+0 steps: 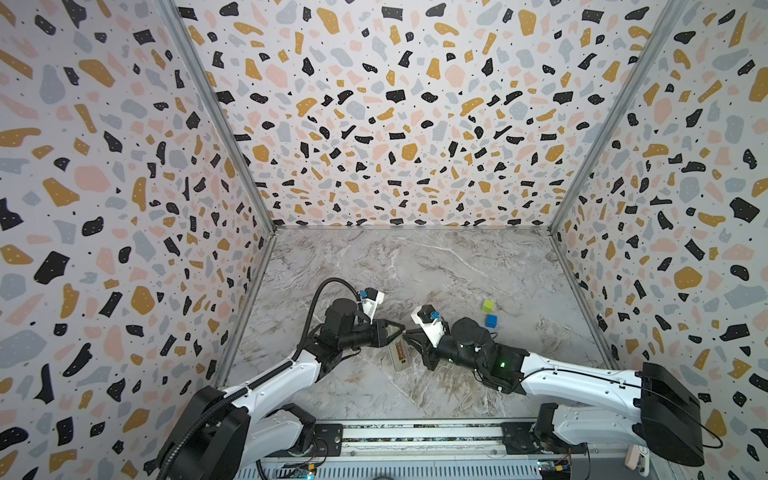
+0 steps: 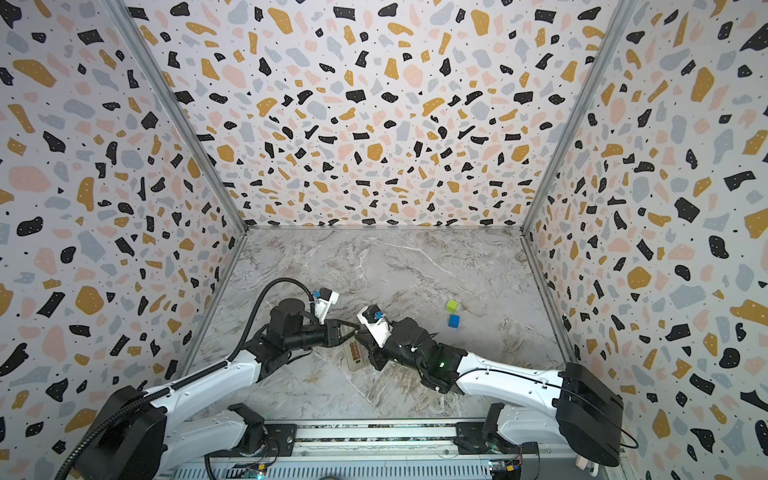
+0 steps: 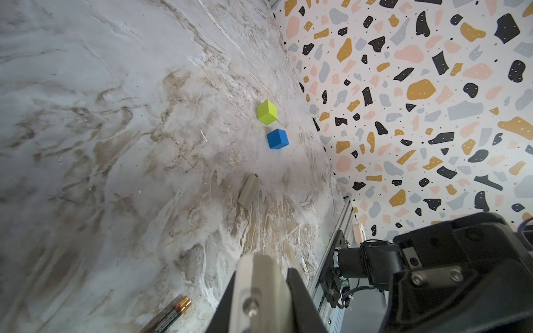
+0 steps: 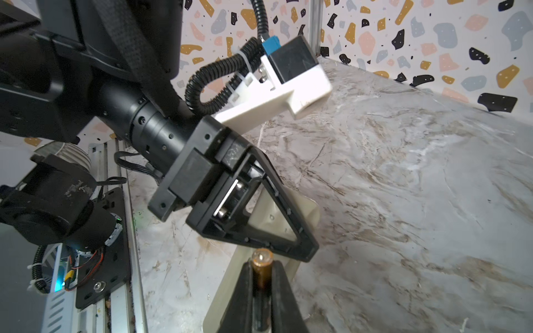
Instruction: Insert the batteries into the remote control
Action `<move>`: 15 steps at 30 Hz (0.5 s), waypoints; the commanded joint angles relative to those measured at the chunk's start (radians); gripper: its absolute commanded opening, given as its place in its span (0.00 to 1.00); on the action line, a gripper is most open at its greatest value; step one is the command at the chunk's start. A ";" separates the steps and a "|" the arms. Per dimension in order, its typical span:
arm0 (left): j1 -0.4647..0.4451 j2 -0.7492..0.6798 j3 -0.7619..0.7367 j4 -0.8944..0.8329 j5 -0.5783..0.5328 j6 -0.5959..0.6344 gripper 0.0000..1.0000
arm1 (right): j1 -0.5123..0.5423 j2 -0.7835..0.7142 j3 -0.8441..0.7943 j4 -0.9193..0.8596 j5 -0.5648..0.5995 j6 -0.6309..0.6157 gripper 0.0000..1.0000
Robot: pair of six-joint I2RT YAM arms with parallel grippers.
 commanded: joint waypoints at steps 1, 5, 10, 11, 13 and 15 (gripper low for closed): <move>-0.004 -0.007 0.003 0.092 0.040 -0.035 0.00 | 0.004 0.009 -0.011 0.093 -0.033 0.020 0.00; -0.003 -0.014 -0.005 0.124 0.045 -0.060 0.00 | 0.008 0.032 -0.019 0.108 -0.036 0.031 0.00; -0.003 -0.021 -0.014 0.159 0.044 -0.087 0.00 | 0.012 0.043 -0.031 0.115 -0.012 0.042 0.00; -0.005 -0.021 -0.016 0.166 0.045 -0.093 0.00 | 0.013 0.042 -0.036 0.121 -0.011 0.045 0.00; -0.004 -0.021 -0.017 0.176 0.047 -0.103 0.00 | 0.012 0.044 -0.042 0.126 -0.006 0.047 0.00; -0.003 -0.021 -0.018 0.180 0.048 -0.105 0.00 | 0.013 0.048 -0.048 0.126 0.003 0.047 0.00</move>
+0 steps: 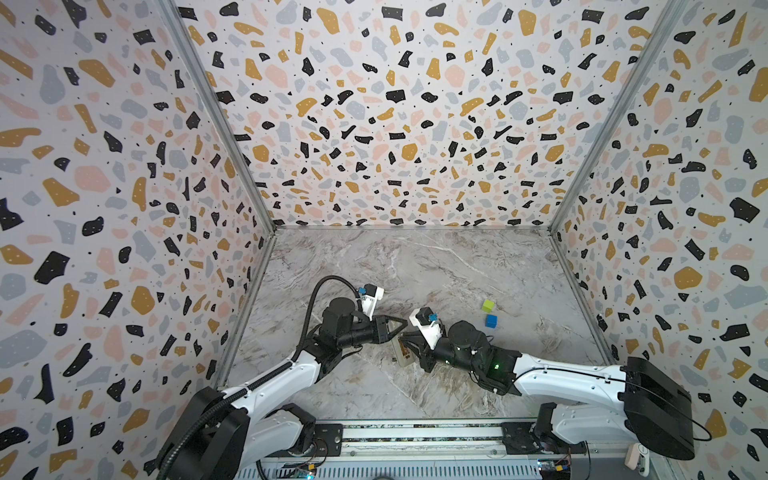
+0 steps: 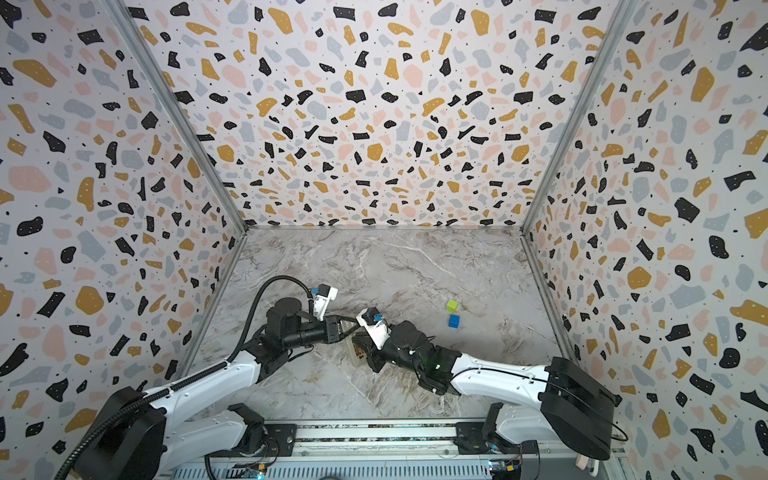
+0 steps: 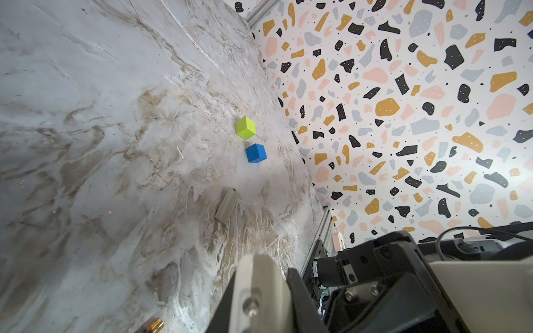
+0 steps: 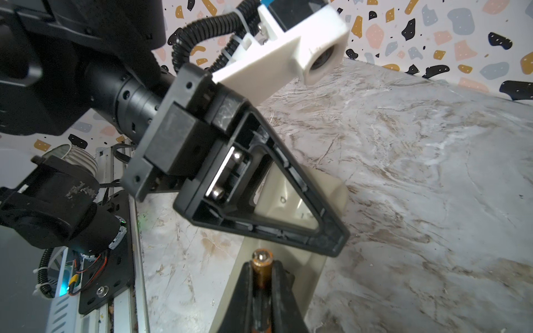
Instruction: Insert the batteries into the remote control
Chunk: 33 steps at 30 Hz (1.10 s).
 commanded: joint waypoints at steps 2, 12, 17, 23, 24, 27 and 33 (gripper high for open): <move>-0.003 -0.016 -0.012 0.085 0.027 -0.032 0.00 | 0.004 -0.005 -0.012 0.038 0.021 0.015 0.00; -0.003 -0.022 -0.014 0.105 0.029 -0.047 0.00 | 0.004 0.011 -0.020 0.030 0.055 0.004 0.00; -0.003 -0.024 -0.014 0.093 0.024 -0.039 0.00 | 0.010 0.012 -0.020 0.012 0.076 -0.001 0.00; -0.003 -0.033 -0.009 0.091 0.018 -0.038 0.00 | 0.014 0.016 -0.019 -0.006 0.099 -0.006 0.00; -0.003 -0.033 -0.009 0.089 0.017 -0.037 0.00 | 0.016 0.016 -0.019 -0.008 0.101 -0.007 0.00; -0.003 -0.034 -0.005 0.083 0.011 -0.033 0.00 | 0.020 0.018 -0.018 -0.012 0.105 -0.016 0.00; -0.003 -0.044 -0.003 0.074 0.001 -0.026 0.00 | 0.024 0.023 -0.013 -0.032 0.119 -0.019 0.00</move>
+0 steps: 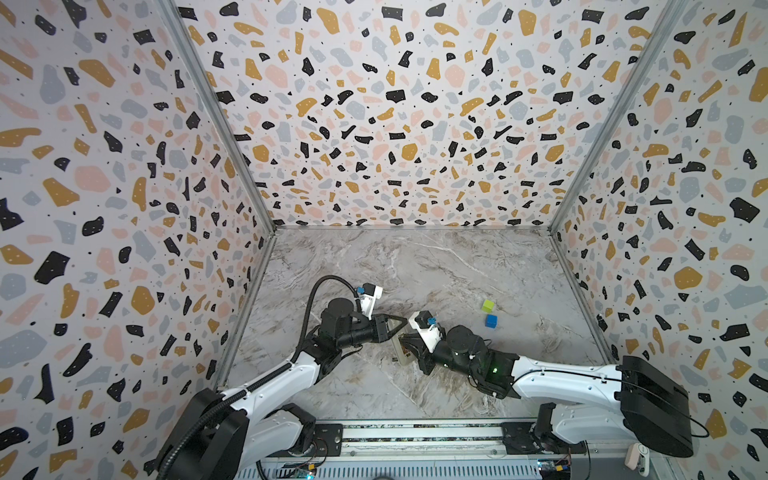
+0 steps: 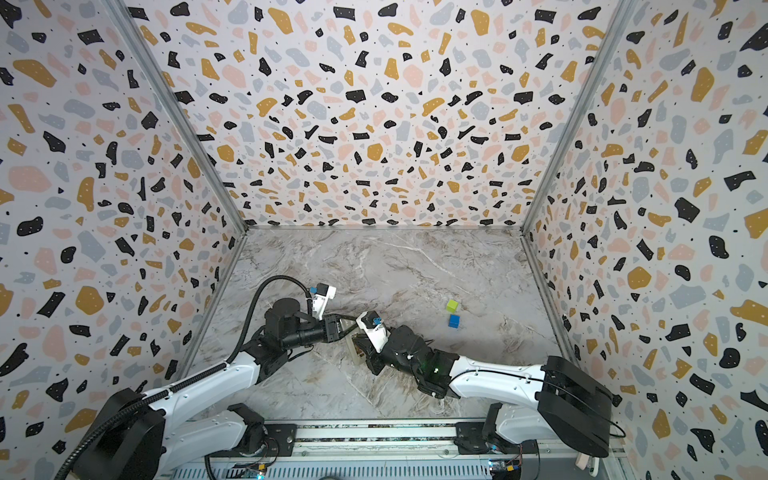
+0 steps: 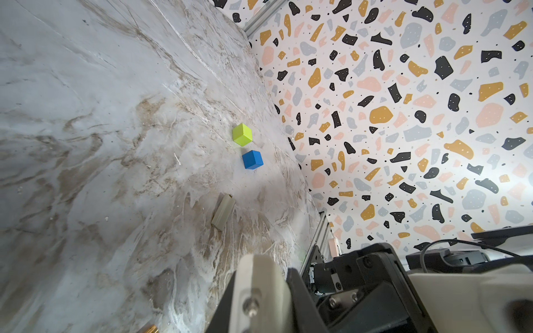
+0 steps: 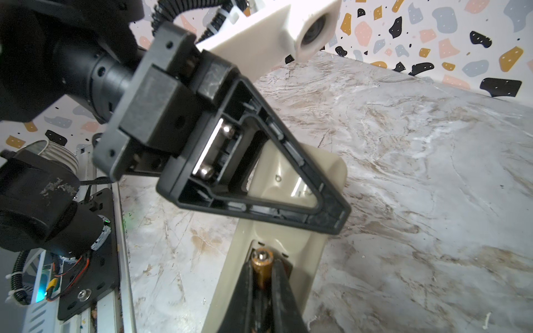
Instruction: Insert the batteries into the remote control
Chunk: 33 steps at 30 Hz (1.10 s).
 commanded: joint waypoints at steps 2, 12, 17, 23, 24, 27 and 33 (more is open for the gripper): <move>-0.004 -0.034 0.008 0.047 0.012 0.005 0.00 | 0.001 0.011 0.004 -0.044 0.038 -0.014 0.00; -0.003 -0.044 0.011 0.031 0.009 0.014 0.00 | 0.007 0.025 0.016 -0.052 0.054 -0.017 0.10; -0.003 -0.044 0.012 0.025 0.016 0.021 0.00 | 0.009 0.029 0.024 -0.051 0.053 -0.020 0.18; -0.003 -0.046 0.014 0.024 0.030 0.018 0.00 | 0.011 0.029 0.031 -0.046 0.049 -0.028 0.21; -0.003 -0.047 0.015 0.024 0.031 0.018 0.00 | 0.011 0.029 0.032 -0.047 0.049 -0.029 0.22; -0.003 -0.046 0.017 0.019 0.035 0.020 0.00 | 0.013 0.026 0.035 -0.043 0.050 -0.032 0.23; -0.004 -0.046 0.020 0.000 0.041 0.033 0.00 | 0.023 0.010 0.039 -0.043 0.053 -0.054 0.25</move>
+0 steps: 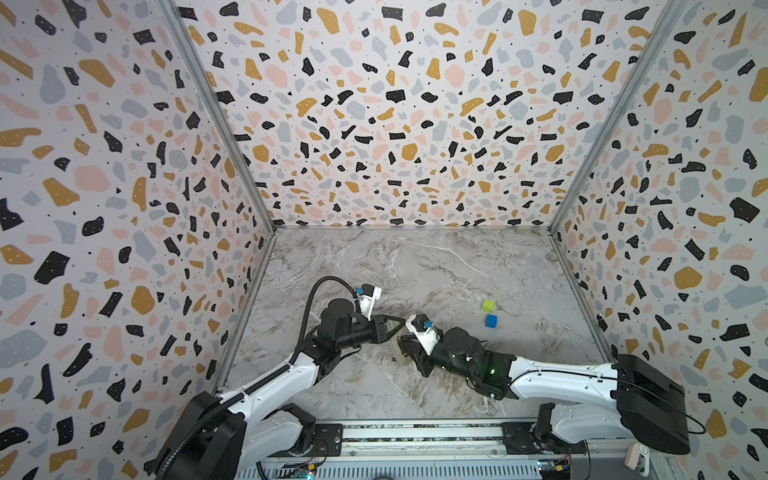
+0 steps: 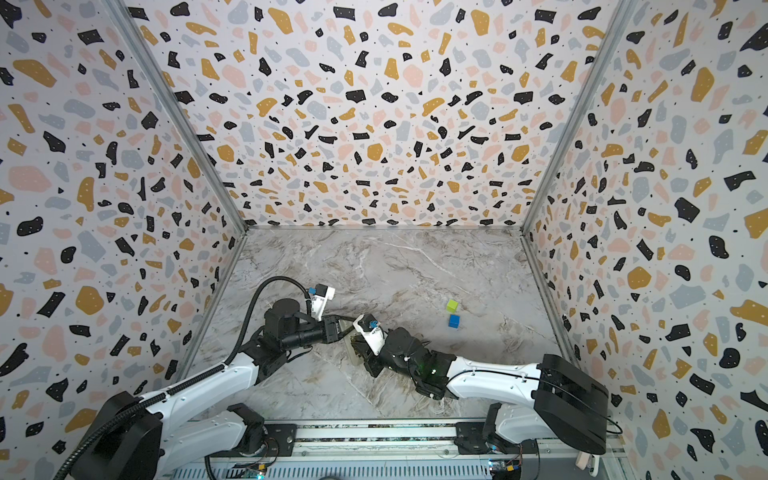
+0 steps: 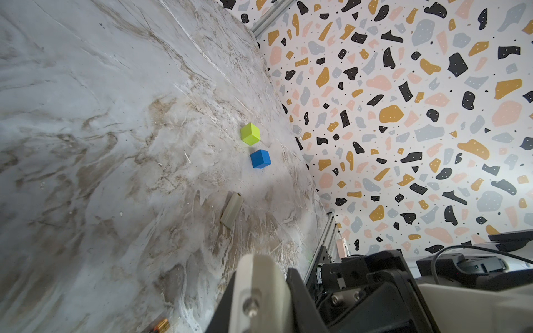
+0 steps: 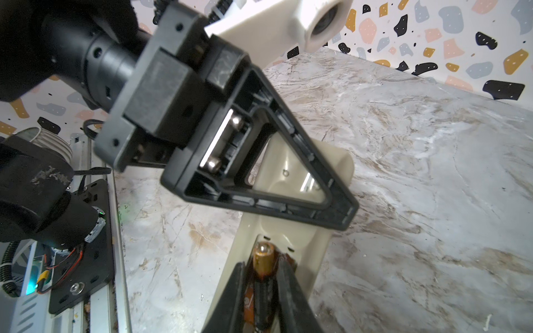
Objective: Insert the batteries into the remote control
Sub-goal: 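Lower the battery into the remote's open compartment with the right gripper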
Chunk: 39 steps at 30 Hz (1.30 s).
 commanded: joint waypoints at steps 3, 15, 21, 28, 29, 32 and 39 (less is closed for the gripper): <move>-0.004 -0.027 0.023 0.026 0.061 0.017 0.00 | 0.014 -0.024 0.042 -0.059 0.048 -0.043 0.27; -0.004 -0.019 0.039 -0.027 0.074 0.050 0.00 | 0.029 -0.089 0.050 -0.127 0.068 -0.081 0.32; -0.004 -0.016 0.069 -0.103 0.081 0.100 0.00 | 0.043 -0.152 0.055 -0.201 0.011 -0.216 0.33; -0.005 0.002 0.123 -0.270 0.078 0.184 0.00 | 0.043 -0.211 0.089 -0.353 -0.110 -0.442 0.32; -0.004 0.007 0.131 -0.293 0.080 0.195 0.00 | 0.043 -0.210 0.095 -0.372 -0.123 -0.471 0.33; -0.006 0.023 0.137 -0.318 0.108 0.206 0.00 | 0.043 -0.191 0.121 -0.425 -0.165 -0.546 0.32; -0.026 0.046 0.132 -0.330 0.138 0.211 0.00 | 0.045 -0.128 0.199 -0.506 -0.146 -0.689 0.31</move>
